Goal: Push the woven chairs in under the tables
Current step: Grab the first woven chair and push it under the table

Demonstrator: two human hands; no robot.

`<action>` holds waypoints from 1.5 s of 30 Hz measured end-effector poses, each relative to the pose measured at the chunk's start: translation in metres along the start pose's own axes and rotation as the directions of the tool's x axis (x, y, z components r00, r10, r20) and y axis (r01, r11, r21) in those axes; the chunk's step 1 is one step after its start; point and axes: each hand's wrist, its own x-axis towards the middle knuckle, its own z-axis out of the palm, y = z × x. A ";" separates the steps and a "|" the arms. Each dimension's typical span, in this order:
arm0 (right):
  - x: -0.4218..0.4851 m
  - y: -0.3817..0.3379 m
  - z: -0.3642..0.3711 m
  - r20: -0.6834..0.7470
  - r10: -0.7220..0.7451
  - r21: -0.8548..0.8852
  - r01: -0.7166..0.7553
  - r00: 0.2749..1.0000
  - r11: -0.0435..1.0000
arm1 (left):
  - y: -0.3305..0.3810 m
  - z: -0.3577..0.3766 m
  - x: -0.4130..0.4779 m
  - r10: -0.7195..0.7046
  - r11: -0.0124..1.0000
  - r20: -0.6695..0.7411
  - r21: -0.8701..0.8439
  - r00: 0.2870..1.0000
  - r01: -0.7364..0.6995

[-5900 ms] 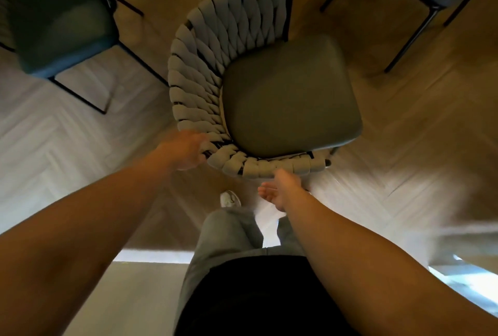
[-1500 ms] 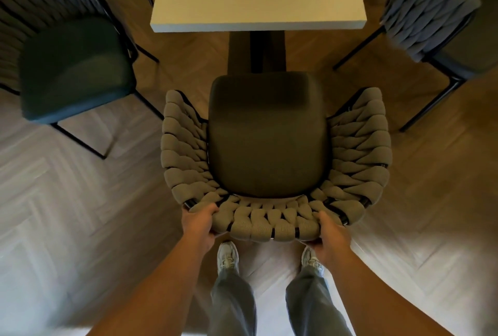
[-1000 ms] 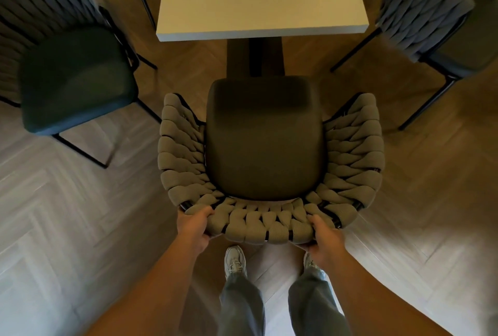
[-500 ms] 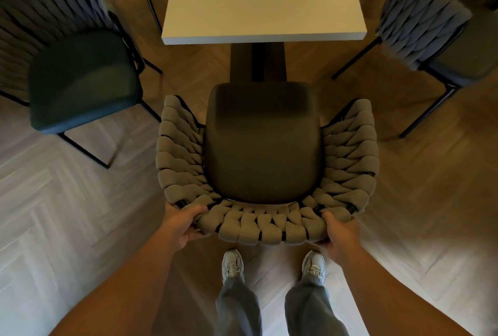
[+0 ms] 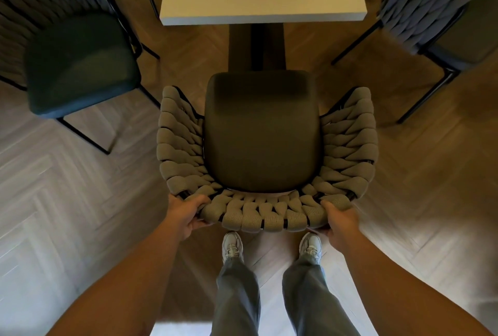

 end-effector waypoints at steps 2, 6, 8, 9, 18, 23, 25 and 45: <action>-0.003 0.001 -0.002 0.008 -0.002 0.034 0.002 1.000 0.999 | -0.004 -0.002 -0.001 0.013 1.000 -0.018 -0.011 1.000 -0.013; -0.008 0.003 0.001 -0.017 -0.038 0.035 0.038 0.999 0.999 | -0.010 0.001 -0.005 -0.014 0.999 -0.034 -0.029 0.999 0.013; -0.006 0.003 0.002 -0.020 -0.024 0.025 0.025 1.000 0.999 | -0.009 0.003 -0.003 -0.033 0.999 -0.038 -0.020 0.999 0.032; -0.005 0.003 0.002 -0.015 -0.017 0.018 0.017 1.000 1.000 | -0.009 0.003 -0.002 -0.038 0.999 -0.044 -0.013 0.998 0.037; -0.036 -0.007 -0.005 0.049 -0.026 -0.335 0.041 0.998 0.941 | 0.007 0.005 -0.018 0.008 0.913 -0.125 0.405 0.992 0.043; -0.063 -0.017 -0.021 0.093 -0.101 -0.661 0.137 0.991 0.738 | 0.021 0.017 -0.057 0.174 0.609 -0.008 0.787 0.985 -0.101; -0.077 -0.019 -0.027 0.154 -0.164 -0.744 0.223 0.974 0.630 | 0.027 0.023 -0.070 0.196 0.464 0.148 0.857 0.969 -0.225; -0.158 0.104 -0.250 -0.011 -0.091 -0.763 0.050 0.996 0.645 | 0.030 0.057 -0.113 -0.194 -0.243 0.614 0.725 0.765 -0.644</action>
